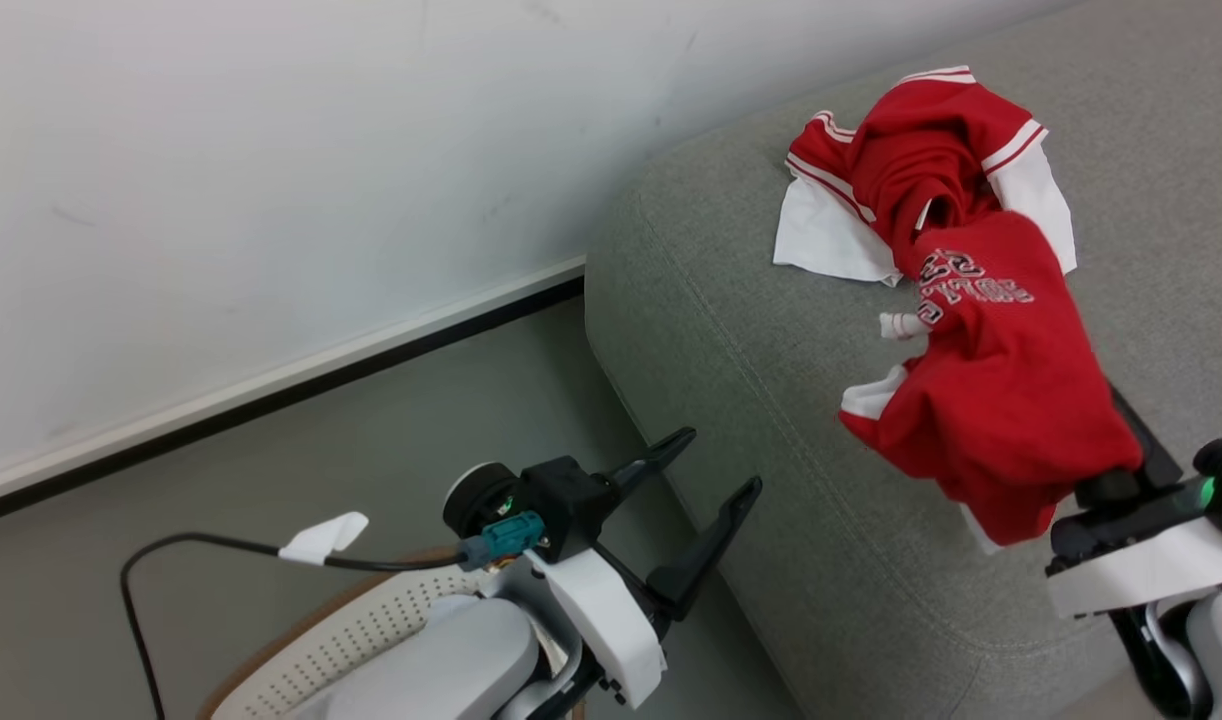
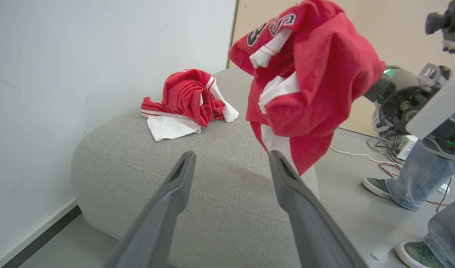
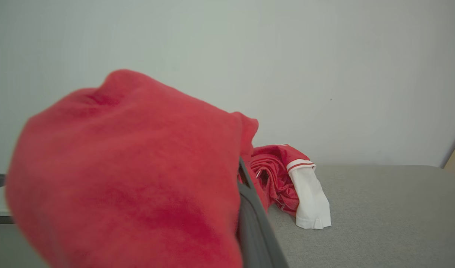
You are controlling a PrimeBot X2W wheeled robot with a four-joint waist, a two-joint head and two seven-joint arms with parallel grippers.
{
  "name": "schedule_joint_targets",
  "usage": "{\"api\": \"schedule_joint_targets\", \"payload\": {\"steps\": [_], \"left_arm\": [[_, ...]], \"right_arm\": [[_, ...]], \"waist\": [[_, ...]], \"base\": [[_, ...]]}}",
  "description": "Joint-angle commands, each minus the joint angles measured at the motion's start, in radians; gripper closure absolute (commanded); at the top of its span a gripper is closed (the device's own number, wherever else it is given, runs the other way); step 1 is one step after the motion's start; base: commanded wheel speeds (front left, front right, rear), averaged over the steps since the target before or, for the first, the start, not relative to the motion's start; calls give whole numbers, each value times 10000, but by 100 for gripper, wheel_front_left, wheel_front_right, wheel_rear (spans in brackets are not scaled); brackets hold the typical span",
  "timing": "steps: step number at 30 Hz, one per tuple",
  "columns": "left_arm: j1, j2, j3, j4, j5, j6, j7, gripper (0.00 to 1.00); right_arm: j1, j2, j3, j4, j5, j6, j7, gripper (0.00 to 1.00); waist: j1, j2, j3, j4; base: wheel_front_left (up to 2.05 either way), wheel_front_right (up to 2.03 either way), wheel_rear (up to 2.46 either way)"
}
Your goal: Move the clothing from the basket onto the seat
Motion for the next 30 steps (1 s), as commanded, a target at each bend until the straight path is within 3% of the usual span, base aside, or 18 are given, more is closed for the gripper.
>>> {"api": "schedule_joint_targets", "payload": {"steps": [1,8,21,30], "left_arm": [[-129,28,-25,34,122,-27,-8,0],[-522,110,-111,-33,267,-132,230,0],[-1420,626,-37,-535,588,-48,703,0],[-1837,692,-87,-707,818,12,827,0]], "right_arm": [[-309,-108,-35,32,106,-23,-1,100],[-1347,-791,-327,311,259,-23,-1,100],[-3198,-2904,-2124,1510,1140,-23,1,100],[-4369,-3840,-1488,3544,1912,-23,1085,100]], "waist": [[-1,-1,193,-32],[-1,-1,1131,331],[-1,-1,3395,1593],[-1,-1,4344,2207]], "base": [[0,0,0],[0,0,0],[0,0,0],[0,0,0]]}}
